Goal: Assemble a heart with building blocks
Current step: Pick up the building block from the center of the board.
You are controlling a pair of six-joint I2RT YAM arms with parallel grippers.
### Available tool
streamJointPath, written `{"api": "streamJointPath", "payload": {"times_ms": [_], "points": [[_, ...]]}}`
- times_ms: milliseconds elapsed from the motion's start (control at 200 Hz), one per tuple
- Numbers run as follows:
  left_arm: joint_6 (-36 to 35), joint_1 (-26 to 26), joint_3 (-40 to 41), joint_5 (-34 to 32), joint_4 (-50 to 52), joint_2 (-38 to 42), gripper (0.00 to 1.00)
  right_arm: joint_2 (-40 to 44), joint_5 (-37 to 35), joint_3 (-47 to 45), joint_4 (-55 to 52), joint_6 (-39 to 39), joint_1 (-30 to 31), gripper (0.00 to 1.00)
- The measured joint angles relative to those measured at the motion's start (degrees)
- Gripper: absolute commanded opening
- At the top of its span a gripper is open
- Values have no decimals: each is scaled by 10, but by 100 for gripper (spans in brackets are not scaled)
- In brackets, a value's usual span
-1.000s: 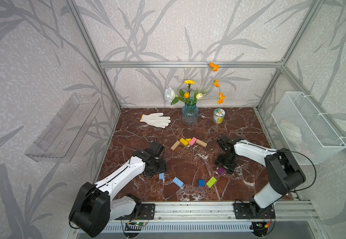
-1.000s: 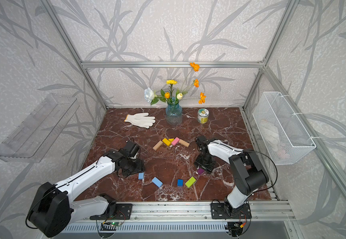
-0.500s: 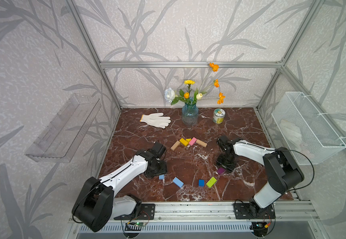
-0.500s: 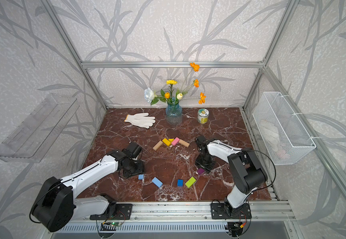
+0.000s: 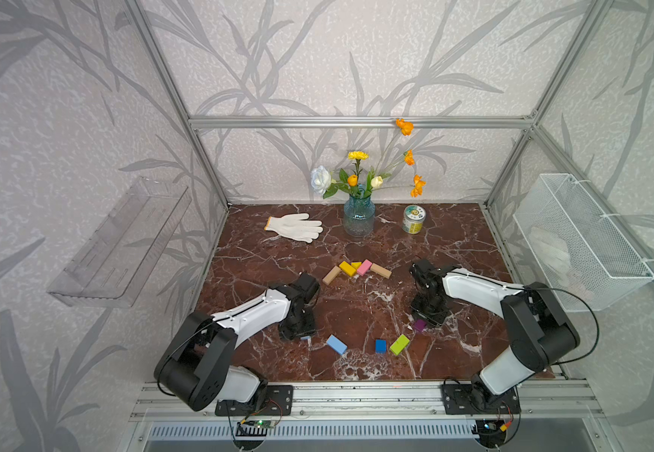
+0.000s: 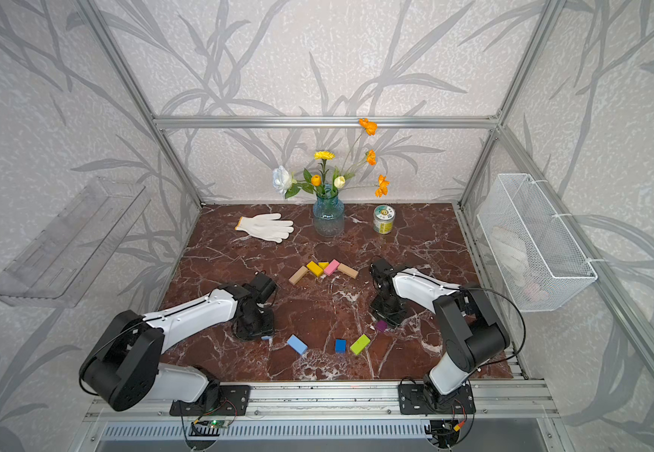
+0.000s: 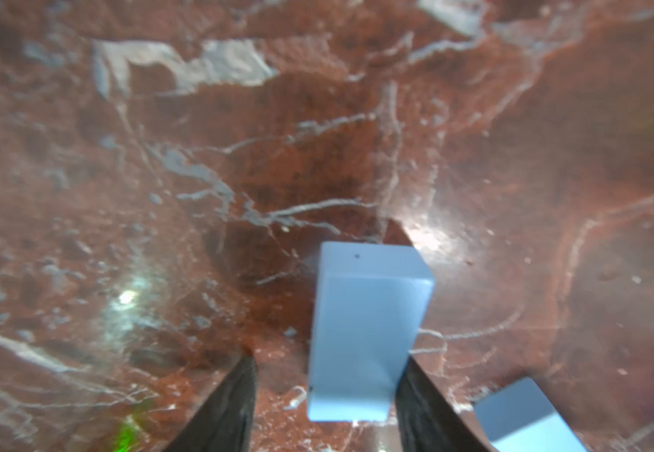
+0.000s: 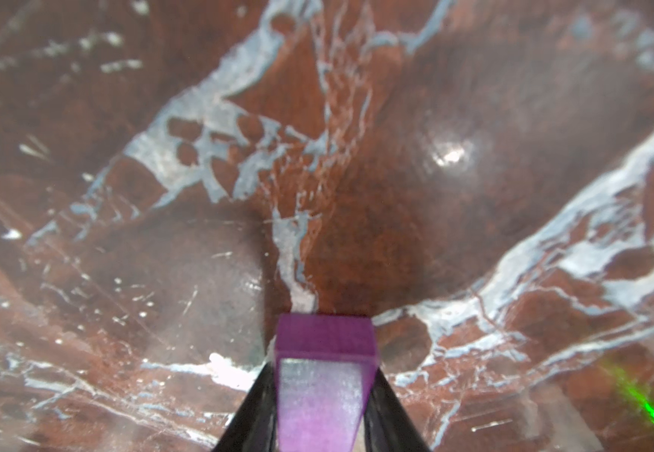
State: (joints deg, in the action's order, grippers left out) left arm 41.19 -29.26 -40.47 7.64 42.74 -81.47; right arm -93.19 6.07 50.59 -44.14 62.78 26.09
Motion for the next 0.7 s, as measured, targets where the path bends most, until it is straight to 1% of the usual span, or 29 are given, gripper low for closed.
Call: {"api": "streamJointPath", "payload": {"times_ms": [165,315,435,535,700], "points": [[1,-2,-11,-11,3,-16,36,0,-7,1,1,4,7,26],[6,-5,-20,-17,4,-26,24,0,-14,3,-2,4,10,21],[13,-7,-28,-17,4,-34,22,-9,-20,16,-7,0,11,19],[24,-7,-41,-15,2,-47,21,-26,-24,44,-12,-5,12,17],[45,-8,-71,-9,-10,-77,20,-58,-26,94,-11,-15,12,17]]}}
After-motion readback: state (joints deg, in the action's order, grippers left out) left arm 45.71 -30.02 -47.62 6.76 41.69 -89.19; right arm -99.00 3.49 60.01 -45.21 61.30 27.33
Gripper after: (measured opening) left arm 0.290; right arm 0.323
